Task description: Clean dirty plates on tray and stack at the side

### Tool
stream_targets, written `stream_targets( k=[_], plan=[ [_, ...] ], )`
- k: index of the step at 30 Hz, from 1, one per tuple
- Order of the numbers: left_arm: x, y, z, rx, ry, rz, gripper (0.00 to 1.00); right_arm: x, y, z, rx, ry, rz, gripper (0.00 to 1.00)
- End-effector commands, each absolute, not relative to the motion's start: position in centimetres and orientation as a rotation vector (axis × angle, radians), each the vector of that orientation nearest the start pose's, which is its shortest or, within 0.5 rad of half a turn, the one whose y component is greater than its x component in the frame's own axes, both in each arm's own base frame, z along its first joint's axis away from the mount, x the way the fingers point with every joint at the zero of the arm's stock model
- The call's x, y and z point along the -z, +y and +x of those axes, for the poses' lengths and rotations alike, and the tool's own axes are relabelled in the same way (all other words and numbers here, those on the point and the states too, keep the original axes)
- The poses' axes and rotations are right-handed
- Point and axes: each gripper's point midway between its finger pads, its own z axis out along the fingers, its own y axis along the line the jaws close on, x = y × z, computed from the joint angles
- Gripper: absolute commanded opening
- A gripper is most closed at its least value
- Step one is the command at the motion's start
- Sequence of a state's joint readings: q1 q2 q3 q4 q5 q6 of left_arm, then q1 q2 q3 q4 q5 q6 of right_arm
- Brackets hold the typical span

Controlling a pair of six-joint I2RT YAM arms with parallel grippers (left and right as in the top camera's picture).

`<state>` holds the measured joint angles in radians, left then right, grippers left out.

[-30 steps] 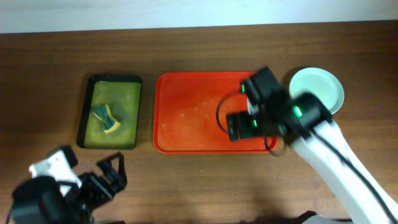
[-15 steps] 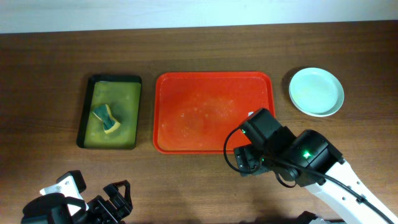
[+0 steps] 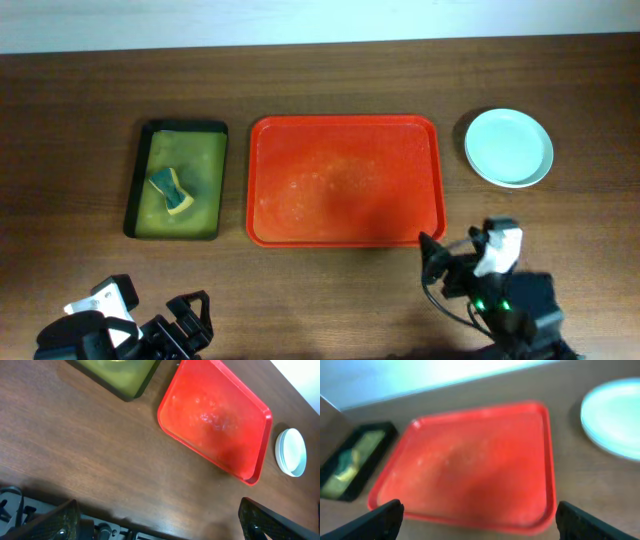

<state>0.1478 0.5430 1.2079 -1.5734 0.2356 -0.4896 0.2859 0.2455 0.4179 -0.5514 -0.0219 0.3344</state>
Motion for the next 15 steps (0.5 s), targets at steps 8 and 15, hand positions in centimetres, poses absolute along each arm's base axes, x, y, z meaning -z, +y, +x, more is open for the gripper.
stream_targets(
  k=[8, 15],
  plan=[
    [-25.9, -2.6, 10.2, 0.433, 2.399, -0.659, 0.99, -20.3, 3.2, 23.0, -0.306, 1.651, 0.073, 0.98],
    [-25.9, -2.6, 10.2, 0.433, 2.399, -0.659, 0.99, -17.5, 0.9, 24.6, -0.232, 1.569, 0.144, 0.98]
  ],
)
